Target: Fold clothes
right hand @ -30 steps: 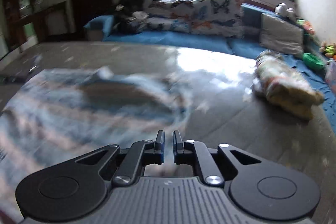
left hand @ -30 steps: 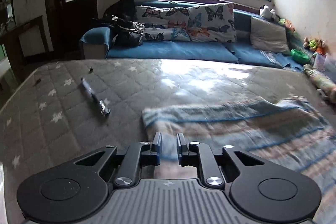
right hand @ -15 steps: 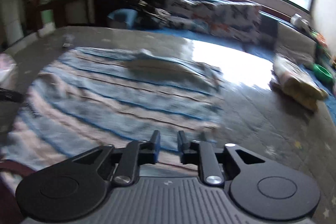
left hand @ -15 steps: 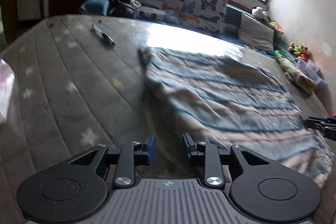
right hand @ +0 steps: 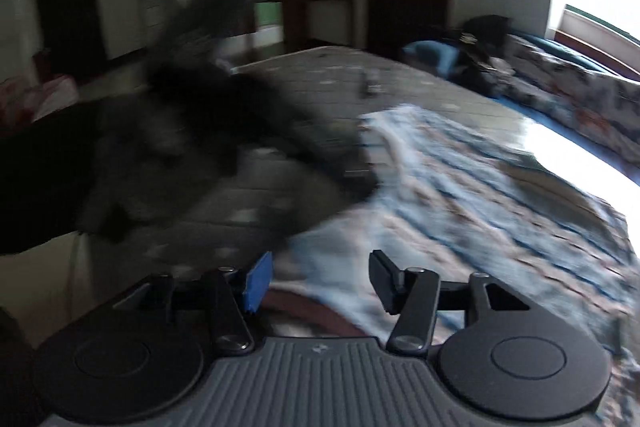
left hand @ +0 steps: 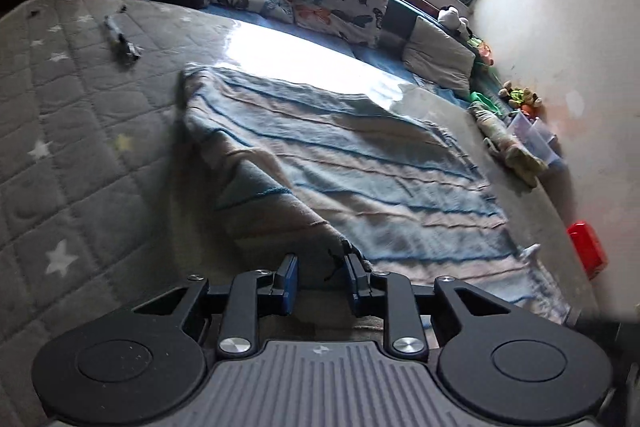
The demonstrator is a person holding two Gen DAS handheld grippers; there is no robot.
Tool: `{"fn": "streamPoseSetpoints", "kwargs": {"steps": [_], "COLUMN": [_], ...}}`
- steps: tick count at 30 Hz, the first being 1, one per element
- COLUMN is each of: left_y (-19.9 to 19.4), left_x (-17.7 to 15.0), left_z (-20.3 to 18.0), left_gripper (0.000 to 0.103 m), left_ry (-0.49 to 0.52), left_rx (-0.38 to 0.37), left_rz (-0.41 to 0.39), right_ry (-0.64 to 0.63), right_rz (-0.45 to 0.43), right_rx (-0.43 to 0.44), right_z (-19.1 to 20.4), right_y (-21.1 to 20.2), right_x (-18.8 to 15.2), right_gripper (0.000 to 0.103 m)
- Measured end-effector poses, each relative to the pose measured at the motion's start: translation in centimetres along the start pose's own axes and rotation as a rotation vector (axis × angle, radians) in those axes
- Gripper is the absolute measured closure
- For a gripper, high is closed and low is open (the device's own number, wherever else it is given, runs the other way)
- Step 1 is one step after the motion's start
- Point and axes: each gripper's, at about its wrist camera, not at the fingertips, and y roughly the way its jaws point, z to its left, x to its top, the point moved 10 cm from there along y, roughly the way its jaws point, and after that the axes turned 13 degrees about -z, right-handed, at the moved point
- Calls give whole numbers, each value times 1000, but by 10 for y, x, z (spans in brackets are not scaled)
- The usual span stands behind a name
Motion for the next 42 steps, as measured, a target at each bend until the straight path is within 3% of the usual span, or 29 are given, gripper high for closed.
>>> {"fn": "streamPoseSetpoints", "kwargs": {"steps": [3,6,8,11,15,20,25,29,37,40,42], "left_y": [12,25,32,35,17,-11,-23,-14,-3,-8,-12], "left_x": [5,7,8,8,11,3,-28,-56,-68,-58,-50], "left_z": [-11,-22,-29,-32,-30,-14,-11,-34,-68,-72,-74], "left_gripper": [79,78,78,76,71,69,67,65,60,59,69], "left_ry": [-1,18,26,33,35,47,52,126,350,400,432], "left_rx": [-27,-57,-84,-100,-130,-92,-103,-138,-121,-102,-88], "left_rz": [20,44,58,58,11,-35,11,64,-13,-69,-108], "right_ry": [-109,-264,-296,-195,69,305,345,374,406,410,410], "right_rz": [12,-5,-20,-33,-29,0,17,20,17,11,8], "right_rx": [-9,-116,-199,-297,-427,-453,-462,-467,-464,-465,-467], "right_z": [21,19,5,-29,-91,-135,-138,-140,-144,-144,-145], "right_y": [12,18,17,10,-8,-18,-22,-14,-17,-17,-17], "right_x": [-7,-12,-11,-8,-17,-44,-62,-63,-62,-62,-63], "right_gripper": [33,36,38,50,55,59,59,59,58,58,58]}}
